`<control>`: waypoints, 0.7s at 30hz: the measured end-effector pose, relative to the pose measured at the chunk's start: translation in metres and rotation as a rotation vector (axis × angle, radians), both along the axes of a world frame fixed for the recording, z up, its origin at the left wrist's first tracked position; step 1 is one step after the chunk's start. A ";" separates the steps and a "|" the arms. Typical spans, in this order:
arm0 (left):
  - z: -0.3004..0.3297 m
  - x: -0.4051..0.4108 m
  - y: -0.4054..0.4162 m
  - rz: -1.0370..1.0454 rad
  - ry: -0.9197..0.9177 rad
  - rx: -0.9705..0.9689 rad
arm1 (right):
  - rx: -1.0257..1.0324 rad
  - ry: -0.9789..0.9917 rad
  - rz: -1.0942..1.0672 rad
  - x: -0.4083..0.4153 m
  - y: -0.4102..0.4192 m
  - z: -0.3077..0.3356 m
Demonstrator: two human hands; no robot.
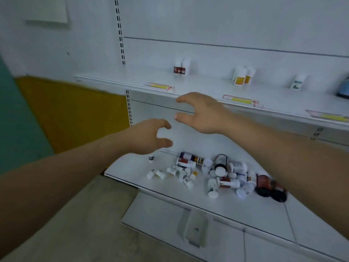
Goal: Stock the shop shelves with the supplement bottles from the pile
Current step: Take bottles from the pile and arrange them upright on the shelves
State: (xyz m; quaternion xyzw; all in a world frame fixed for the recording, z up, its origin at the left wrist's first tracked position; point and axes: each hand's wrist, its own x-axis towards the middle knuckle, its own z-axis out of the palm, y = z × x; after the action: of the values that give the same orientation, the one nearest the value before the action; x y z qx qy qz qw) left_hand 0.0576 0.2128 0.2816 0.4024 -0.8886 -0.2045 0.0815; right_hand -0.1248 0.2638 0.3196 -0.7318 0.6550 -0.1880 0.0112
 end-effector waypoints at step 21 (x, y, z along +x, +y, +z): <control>-0.245 -0.153 -0.050 -0.106 -0.219 0.470 | 0.616 -0.250 -0.634 -0.161 0.049 -0.263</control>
State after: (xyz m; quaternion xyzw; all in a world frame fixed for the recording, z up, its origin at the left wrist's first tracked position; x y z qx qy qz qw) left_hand -0.0954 0.1627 0.0363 0.3829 -0.8401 -0.3645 -0.1215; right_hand -0.2853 0.3129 0.0562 -0.4297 0.8655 -0.0655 0.2491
